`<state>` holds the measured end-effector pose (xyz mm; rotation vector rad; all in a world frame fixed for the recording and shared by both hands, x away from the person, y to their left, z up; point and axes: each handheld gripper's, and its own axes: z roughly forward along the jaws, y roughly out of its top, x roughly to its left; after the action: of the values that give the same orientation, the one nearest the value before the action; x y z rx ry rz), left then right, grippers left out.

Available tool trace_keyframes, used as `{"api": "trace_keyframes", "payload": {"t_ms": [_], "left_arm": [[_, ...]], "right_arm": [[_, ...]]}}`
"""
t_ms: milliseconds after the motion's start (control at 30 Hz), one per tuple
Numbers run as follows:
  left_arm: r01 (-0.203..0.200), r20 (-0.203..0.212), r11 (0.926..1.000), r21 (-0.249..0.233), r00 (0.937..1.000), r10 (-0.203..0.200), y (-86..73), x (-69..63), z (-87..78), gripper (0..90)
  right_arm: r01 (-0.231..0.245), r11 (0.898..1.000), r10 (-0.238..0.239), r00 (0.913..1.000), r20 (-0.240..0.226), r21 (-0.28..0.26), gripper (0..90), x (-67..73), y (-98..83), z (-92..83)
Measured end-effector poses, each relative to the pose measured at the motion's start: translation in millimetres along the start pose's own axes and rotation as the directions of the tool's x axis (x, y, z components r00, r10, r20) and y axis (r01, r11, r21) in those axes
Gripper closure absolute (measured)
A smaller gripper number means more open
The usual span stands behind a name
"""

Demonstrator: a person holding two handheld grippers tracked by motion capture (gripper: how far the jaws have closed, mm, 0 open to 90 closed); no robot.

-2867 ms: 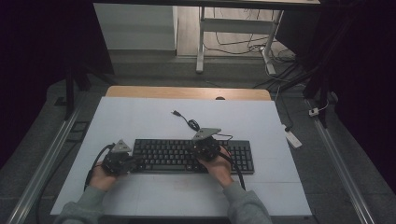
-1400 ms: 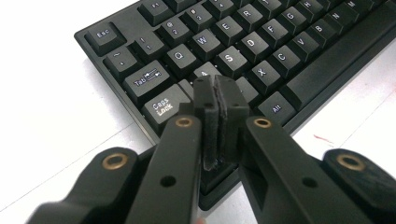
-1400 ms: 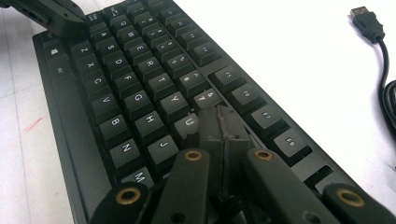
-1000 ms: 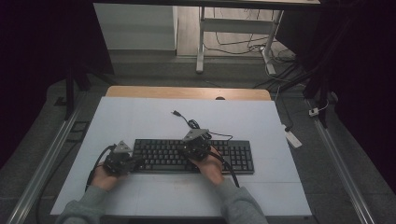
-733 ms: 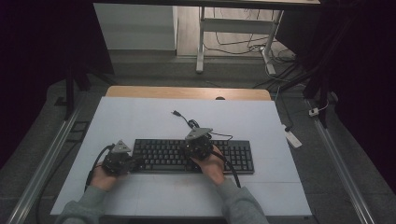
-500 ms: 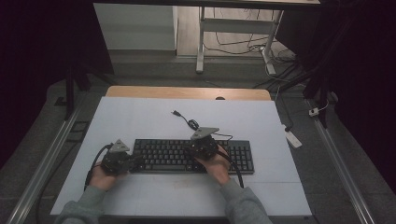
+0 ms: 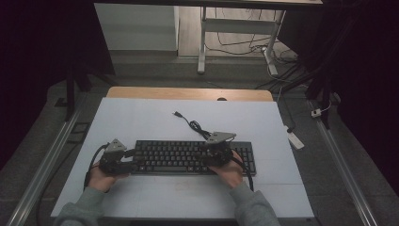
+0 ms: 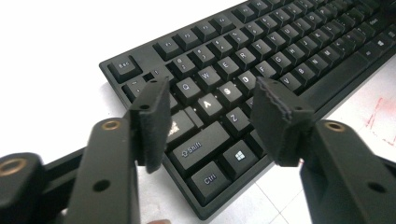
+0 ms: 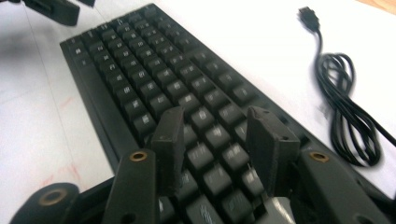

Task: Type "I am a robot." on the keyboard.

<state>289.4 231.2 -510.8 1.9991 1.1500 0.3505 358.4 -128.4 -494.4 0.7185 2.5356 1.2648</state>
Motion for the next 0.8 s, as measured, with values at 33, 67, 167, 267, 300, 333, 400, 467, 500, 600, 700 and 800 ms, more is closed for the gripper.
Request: {"api": "trace_keyframes", "payload": {"t_ms": [33, 67, 167, 267, 300, 333, 400, 467, 500, 600, 700, 800], "left_arm": [[0.000, 0.001, 1.0000, -0.001, 1.0000, 0.000, 0.1, -0.1, -0.1, 44.2], [-0.001, 0.002, 1.0000, -0.001, 1.0000, 0.001, 0.3, -0.1, -0.1, 43.2], [-0.005, 0.004, 1.0000, 0.001, 1.0000, 0.005, 0.6, -0.4, 0.7, 40.4], [-0.007, 0.004, 1.0000, -0.001, 1.0000, 0.007, 1.1, -1.0, 0.7, 38.7], [-0.009, 0.005, 1.0000, -0.002, 0.9999, 0.009, 1.4, -1.1, 0.6, 38.2], [-0.010, 0.007, 0.9999, -0.003, 0.9999, 0.010, 1.7, -1.2, 0.5, 37.0], [-0.012, 0.011, 0.9999, -0.006, 0.9999, 0.012, 2.3, -1.4, 0.6, 36.4], [-0.016, 0.015, 0.9998, -0.009, 0.9998, 0.016, 3.1, -1.6, 0.7, 35.2], [-0.017, 0.018, 0.9998, -0.011, 0.9997, 0.018, 3.5, -2.0, 0.6, 34.8], [-0.032, 0.033, 0.9993, -0.017, 0.9989, 0.032, 4.9, -4.3, 0.8, 34.2], [-0.048, 0.051, 0.9986, -0.019, 0.9975, 0.049, 6.7, -8.4, 1.6, 33.8], [-0.064, 0.073, 0.9977, -0.024, 0.9952, 0.065, 9.4, -13.3, 2.9, 33.5]], "right_arm": [[-0.001, 1.000, 0.001, 1.0000, 0.008, -0.003, 55.5, -0.7, -2.8, -3.7], [-0.003, 1.000, 0.003, 0.9999, 0.014, -0.002, 55.2, -1.6, -5.6, -7.5], [-0.014, 1.000, 0.015, 0.9994, 0.032, -0.002, 54.5, -3.7, -14.5, -19.1], [-0.021, 1.000, 0.021, 0.9987, 0.047, -0.007, 53.9, -5.4, -22.7, -29.0], [-0.023, 1.000, 0.023, 0.9984, 0.052, -0.005, 53.7, -6.1, -24.9, -32.2], [-0.024, 1.000, 0.024, 0.9980, 0.059, -0.009, 53.4, -7.5, -29.1, -37.1], [-0.026, 1.000, 0.026, 0.9976, 0.064, -0.009, 53.3, -7.9, -30.8, -39.1], [-0.027, 1.000, 0.028, 0.9975, 0.065, -0.014, 53.0, -8.9, -33.4, -41.1], [-0.028, 1.000, 0.028, 0.9974, 0.067, -0.014, 52.8, -9.1, -34.1, -41.6], [-0.026, 1.000, 0.027, 0.9973, 0.069, -0.017, 52.6, -9.3, -34.0, -41.5], [-0.019, 1.000, 0.020, 0.9974, 0.069, -0.015, 52.5, -8.4, -33.1, -40.9], [-0.016, 1.000, 0.017, 0.9976, 0.068, -0.013, 52.5, -8.4, -33.1, -40.3]]}}
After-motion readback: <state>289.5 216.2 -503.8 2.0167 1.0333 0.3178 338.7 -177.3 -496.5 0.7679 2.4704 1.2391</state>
